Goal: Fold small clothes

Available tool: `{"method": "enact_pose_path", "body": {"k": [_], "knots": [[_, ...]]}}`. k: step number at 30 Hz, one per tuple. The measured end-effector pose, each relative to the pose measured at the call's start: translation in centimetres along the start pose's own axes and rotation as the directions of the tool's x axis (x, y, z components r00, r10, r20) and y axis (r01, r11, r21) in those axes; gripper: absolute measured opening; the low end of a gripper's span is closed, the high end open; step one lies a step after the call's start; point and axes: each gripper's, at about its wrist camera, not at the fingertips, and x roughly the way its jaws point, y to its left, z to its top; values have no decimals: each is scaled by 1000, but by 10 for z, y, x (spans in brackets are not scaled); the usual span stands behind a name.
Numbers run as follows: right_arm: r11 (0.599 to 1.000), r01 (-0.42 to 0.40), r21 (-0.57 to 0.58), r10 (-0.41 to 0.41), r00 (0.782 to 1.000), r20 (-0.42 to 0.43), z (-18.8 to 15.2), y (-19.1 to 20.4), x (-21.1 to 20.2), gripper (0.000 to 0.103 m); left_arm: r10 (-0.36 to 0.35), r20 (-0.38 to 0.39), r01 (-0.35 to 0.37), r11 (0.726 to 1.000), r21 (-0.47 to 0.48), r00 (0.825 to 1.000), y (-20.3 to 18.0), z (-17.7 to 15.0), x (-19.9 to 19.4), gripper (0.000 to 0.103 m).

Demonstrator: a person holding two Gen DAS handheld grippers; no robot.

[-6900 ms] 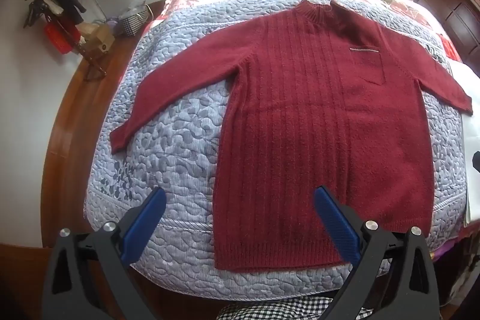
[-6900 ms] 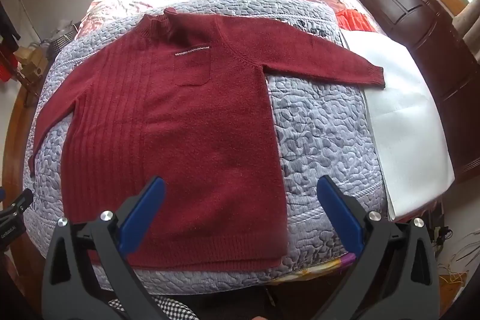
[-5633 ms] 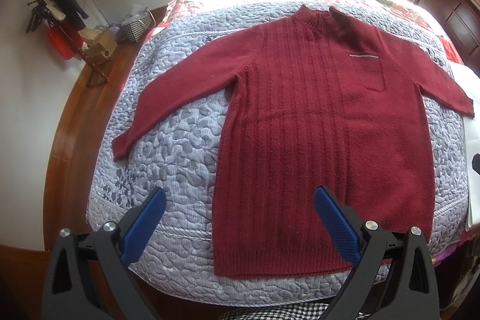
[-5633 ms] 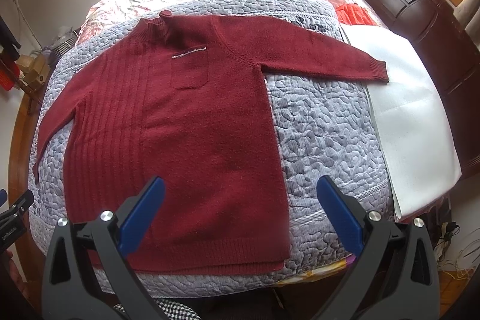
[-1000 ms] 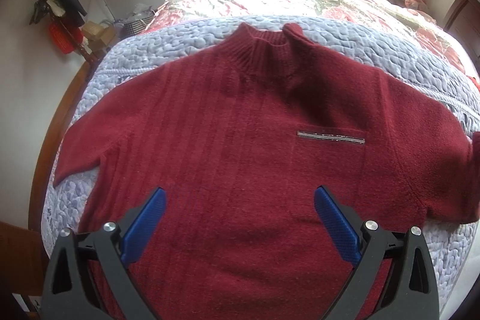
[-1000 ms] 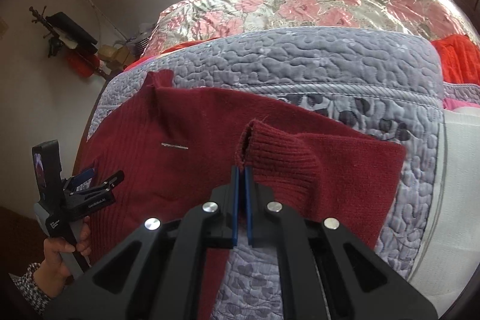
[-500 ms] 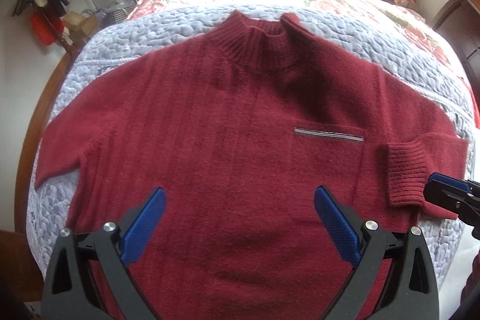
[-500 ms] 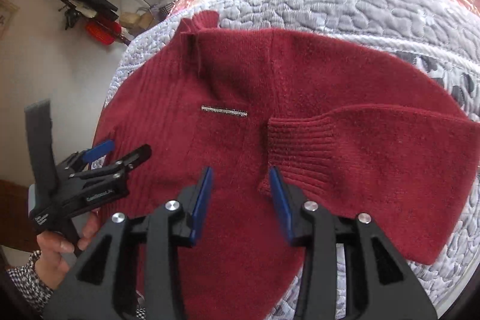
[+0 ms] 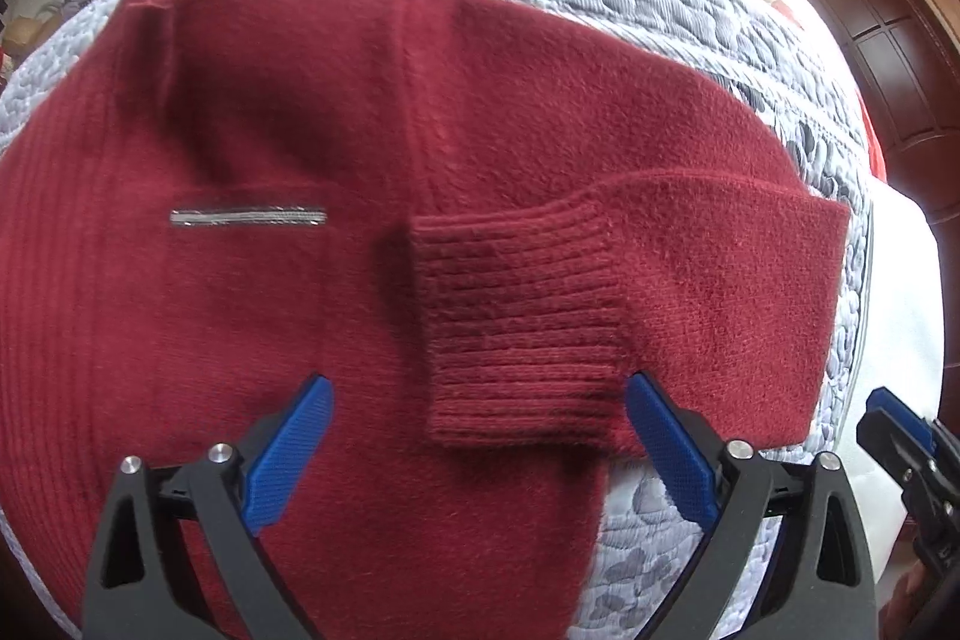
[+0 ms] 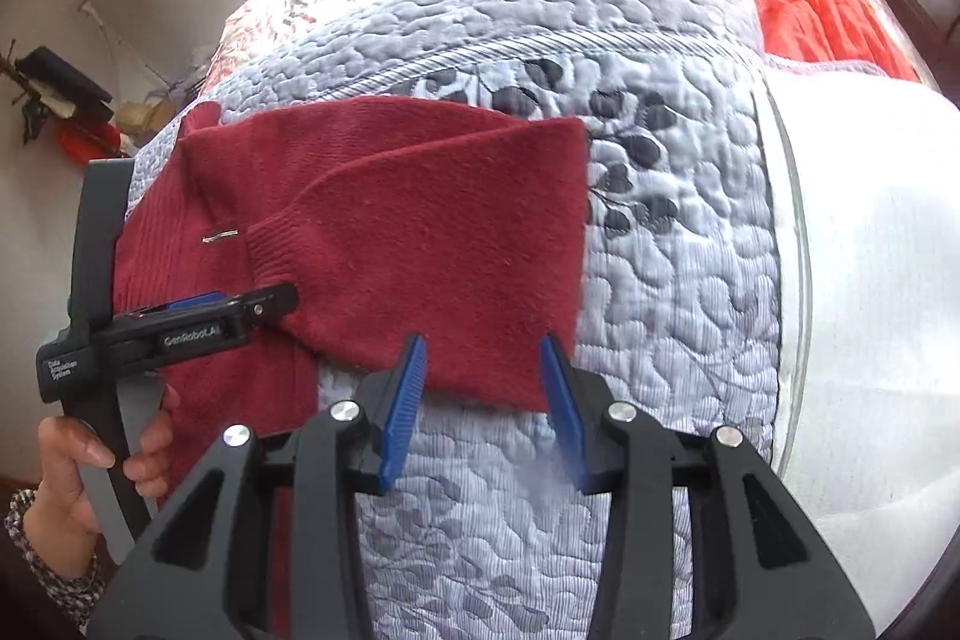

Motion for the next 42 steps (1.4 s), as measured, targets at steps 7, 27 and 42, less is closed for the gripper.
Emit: {"method": "enact_pose_path", "body": {"k": [7, 27, 42], "knots": [[999, 16, 28, -16, 1000, 20, -15, -23, -8, 40, -49, 30, 50, 999, -17, 998, -30, -1, -1, 19], [991, -130, -19, 130, 991, 2, 10, 53, 22, 48, 137, 367, -75, 981, -177, 920, 149, 7, -127, 16], [999, -31, -24, 27, 989, -148, 25, 109, 108, 13, 235, 206, -185, 954, -234, 950, 257, -20, -71, 47]]}}
